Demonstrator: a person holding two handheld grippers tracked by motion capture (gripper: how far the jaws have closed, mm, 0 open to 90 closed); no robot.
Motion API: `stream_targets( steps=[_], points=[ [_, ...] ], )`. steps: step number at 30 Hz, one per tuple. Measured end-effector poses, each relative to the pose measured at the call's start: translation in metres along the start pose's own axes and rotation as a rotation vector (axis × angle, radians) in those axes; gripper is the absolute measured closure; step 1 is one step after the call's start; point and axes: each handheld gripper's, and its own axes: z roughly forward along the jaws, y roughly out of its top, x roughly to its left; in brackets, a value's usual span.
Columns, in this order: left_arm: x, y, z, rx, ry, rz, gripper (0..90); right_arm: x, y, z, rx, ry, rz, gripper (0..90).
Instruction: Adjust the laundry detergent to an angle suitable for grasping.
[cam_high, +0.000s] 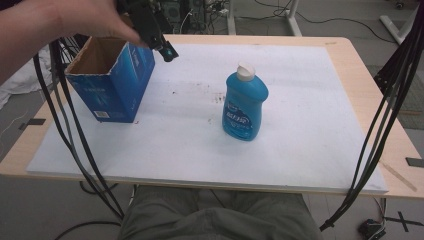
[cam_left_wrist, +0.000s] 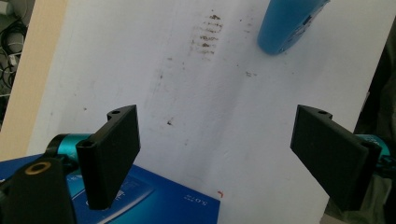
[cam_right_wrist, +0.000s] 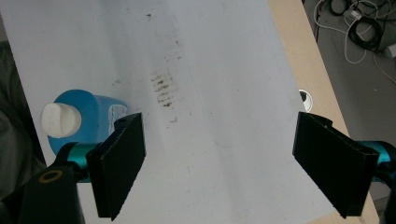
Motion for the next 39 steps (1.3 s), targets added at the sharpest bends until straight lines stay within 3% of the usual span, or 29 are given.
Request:
stream_targets(
  steps=[39],
  points=[
    [-0.0001, 0.0069, 0.0017, 0.020, -0.012, 0.017, 15.9, 0.0001, -0.0078, -0.0028, -0.009, 0.001, 0.004, 16.7]
  ],
)
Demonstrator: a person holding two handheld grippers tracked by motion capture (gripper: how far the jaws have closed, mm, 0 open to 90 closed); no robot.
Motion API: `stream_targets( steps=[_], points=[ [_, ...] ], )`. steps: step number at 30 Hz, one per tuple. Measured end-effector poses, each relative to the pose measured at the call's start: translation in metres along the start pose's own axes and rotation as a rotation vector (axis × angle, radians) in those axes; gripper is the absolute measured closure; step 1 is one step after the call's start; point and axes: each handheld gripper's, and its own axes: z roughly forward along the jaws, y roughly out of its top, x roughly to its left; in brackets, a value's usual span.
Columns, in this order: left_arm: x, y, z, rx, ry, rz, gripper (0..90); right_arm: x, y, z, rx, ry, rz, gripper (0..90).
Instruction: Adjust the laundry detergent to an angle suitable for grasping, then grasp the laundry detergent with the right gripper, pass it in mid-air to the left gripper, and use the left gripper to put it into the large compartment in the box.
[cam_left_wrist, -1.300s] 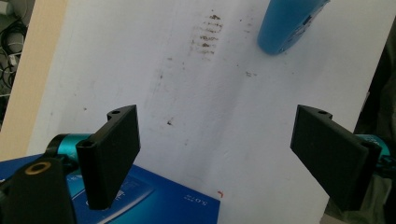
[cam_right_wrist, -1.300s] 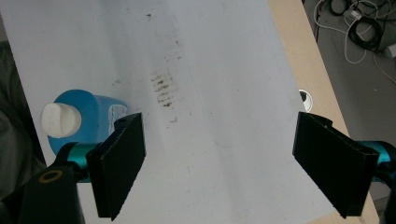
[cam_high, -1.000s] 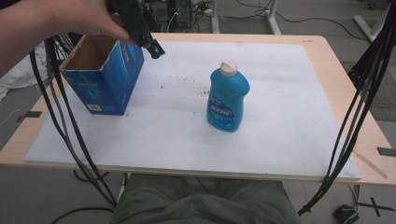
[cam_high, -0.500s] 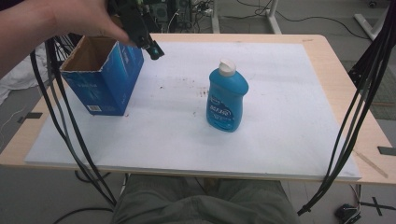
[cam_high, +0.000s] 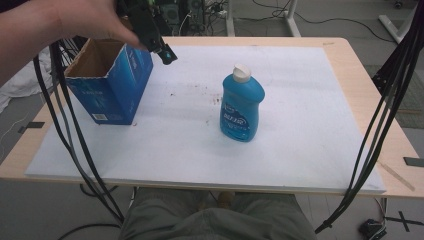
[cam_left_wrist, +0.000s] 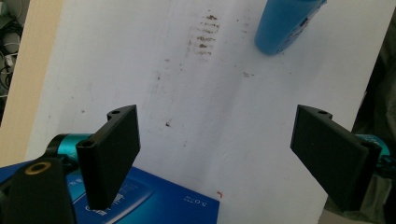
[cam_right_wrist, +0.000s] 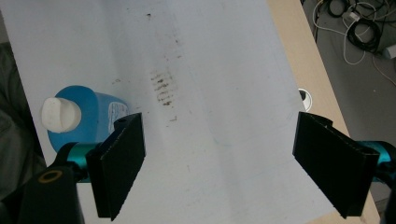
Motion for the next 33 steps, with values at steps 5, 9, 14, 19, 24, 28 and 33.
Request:
stream_targets(
  steps=[5, 9, 14, 19, 24, 28, 33],
  points=[
    [0.000, -0.001, 0.000, -0.001, 0.006, -0.001, 15.9, 0.001, 0.002, 0.002, 0.001, 0.001, -0.005, 16.7],
    [-0.001, 0.000, 0.000, 0.000, 0.005, 0.007, 15.9, 0.002, 0.001, 0.000, 0.002, 0.001, -0.004, 16.6],
    [-0.002, 0.000, -0.001, -0.004, 0.004, 0.007, 15.9, 0.002, -0.001, -0.003, -0.004, -0.006, 0.000, 16.6],
    [-0.002, -0.002, -0.002, -0.007, 0.004, 0.004, 15.9, 0.003, -0.002, -0.004, -0.004, -0.006, 0.001, 16.6],
    [-0.001, -0.004, -0.002, 0.002, -0.003, 0.004, 15.9, 0.006, -0.003, -0.006, -0.017, -0.007, -0.010, 16.6],
    [0.000, -0.004, -0.001, 0.009, -0.006, 0.006, 15.9, 0.009, -0.007, -0.009, -0.040, -0.004, -0.010, 16.6],
    [0.002, -0.004, 0.000, 0.007, -0.011, 0.005, 15.9, 0.017, -0.019, -0.012, -0.074, -0.005, -0.011, 16.6]
  ],
)
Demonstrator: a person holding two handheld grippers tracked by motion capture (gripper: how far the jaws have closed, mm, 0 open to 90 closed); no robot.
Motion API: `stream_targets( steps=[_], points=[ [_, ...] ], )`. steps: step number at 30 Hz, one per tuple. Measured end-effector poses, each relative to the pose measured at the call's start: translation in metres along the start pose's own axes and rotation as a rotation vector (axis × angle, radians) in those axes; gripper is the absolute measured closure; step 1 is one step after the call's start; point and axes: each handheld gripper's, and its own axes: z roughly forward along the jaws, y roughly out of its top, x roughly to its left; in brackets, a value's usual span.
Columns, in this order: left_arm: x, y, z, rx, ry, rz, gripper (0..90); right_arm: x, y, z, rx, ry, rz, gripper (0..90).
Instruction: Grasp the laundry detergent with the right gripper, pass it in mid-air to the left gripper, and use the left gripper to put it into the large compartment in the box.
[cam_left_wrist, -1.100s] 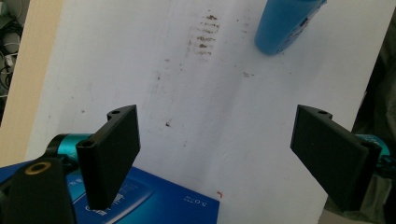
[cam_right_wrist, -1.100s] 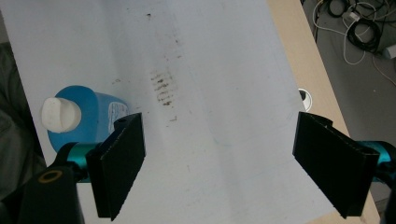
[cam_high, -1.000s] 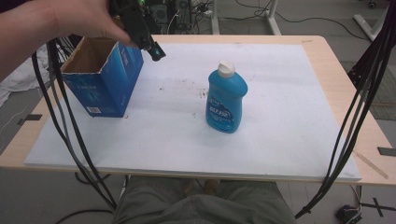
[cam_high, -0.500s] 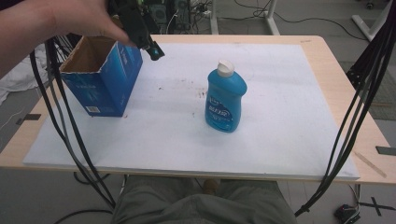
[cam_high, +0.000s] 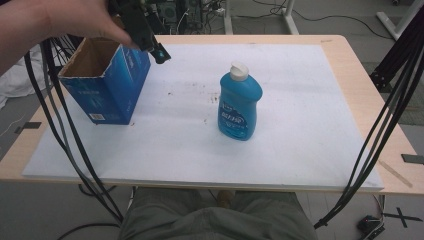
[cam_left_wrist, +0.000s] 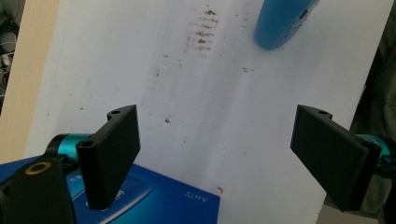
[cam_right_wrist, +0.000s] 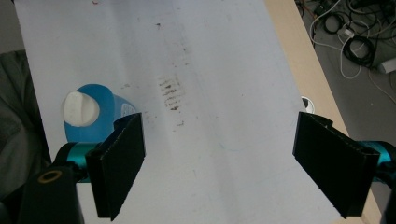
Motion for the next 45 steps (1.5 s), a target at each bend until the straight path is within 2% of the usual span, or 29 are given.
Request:
stream_targets(
  steps=[6, 13, 14, 17, 18, 31, 45],
  points=[
    [0.000, 0.001, 0.001, 0.003, -0.001, 0.011, 15.9, 0.010, -0.017, -0.002, -0.037, 0.005, 0.007, 16.5],
    [-0.002, 0.001, 0.001, -0.004, -0.004, 0.002, 15.9, 0.018, -0.031, 0.000, -0.046, 0.011, 0.022, 16.2],
    [-0.002, 0.000, 0.000, -0.001, -0.006, 0.007, 15.9, 0.022, -0.037, 0.003, -0.049, 0.011, 0.032, 12.2],
    [-0.002, -0.001, -0.001, 0.002, -0.008, 0.008, 15.9, 0.027, -0.042, 0.007, -0.050, 0.018, 0.035, 12.2],
    [-0.002, -0.001, -0.001, -0.002, -0.007, 0.008, 15.9, 0.032, -0.045, 0.011, -0.051, 0.027, 0.032, 12.2],
    [-0.003, -0.001, -0.001, -0.004, -0.003, 0.014, 15.9, 0.061, -0.058, 0.034, -0.047, 0.067, 0.006, 12.1],
    [0.000, -0.001, 0.000, -0.005, -0.013, 0.010, 15.9, 0.079, -0.072, 0.054, -0.061, 0.107, 0.020, 12.1]
  ],
)
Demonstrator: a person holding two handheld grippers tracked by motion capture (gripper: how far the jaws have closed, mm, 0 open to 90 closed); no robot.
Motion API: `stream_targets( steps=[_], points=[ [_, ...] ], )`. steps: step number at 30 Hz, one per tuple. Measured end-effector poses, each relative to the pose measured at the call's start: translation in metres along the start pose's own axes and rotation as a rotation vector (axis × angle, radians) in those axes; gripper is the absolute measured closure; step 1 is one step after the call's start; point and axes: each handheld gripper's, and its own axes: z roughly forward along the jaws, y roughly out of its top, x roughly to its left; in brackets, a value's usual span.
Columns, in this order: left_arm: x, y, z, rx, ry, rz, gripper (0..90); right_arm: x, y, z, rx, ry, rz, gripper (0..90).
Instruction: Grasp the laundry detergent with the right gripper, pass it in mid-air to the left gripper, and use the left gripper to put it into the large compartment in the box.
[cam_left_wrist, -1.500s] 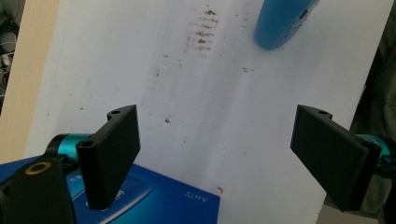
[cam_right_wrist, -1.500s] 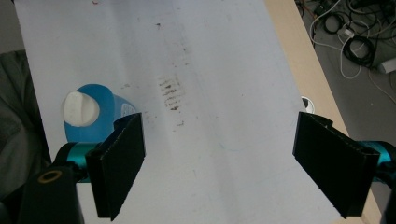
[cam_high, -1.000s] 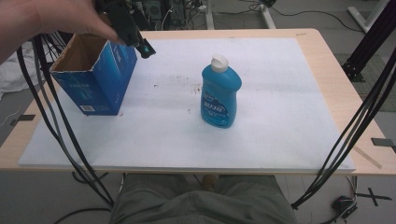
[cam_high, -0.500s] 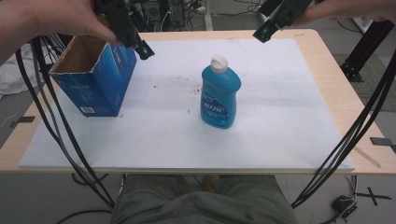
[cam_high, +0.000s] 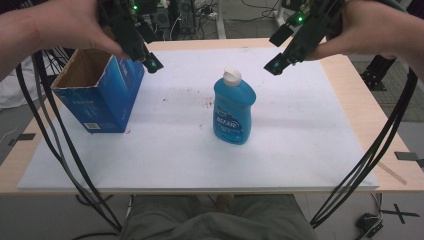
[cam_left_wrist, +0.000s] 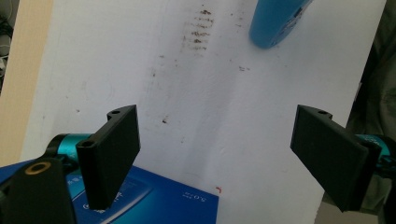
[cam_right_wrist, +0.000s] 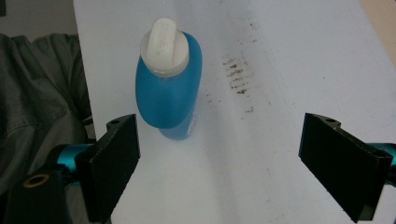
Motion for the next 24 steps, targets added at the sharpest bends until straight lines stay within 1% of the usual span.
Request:
stream_targets(
  steps=[7, 11, 17, 24],
  points=[
    [0.002, -0.002, -0.001, -0.005, -0.002, -0.004, 15.9, 0.004, -0.003, 0.009, 0.011, 0.009, 0.001, 12.1],
    [0.004, -0.003, -0.002, -0.004, -0.005, -0.003, 15.9, 0.007, -0.006, 0.014, 0.004, 0.015, 0.002, 12.1],
    [0.006, -0.005, -0.002, -0.007, -0.008, -0.007, 15.9, 0.011, -0.013, 0.020, -0.006, 0.023, 0.025, 12.1],
    [0.006, -0.005, -0.002, -0.009, -0.013, -0.007, 15.9, 0.014, -0.020, 0.028, -0.021, 0.028, 0.045, 12.1]
  ],
)
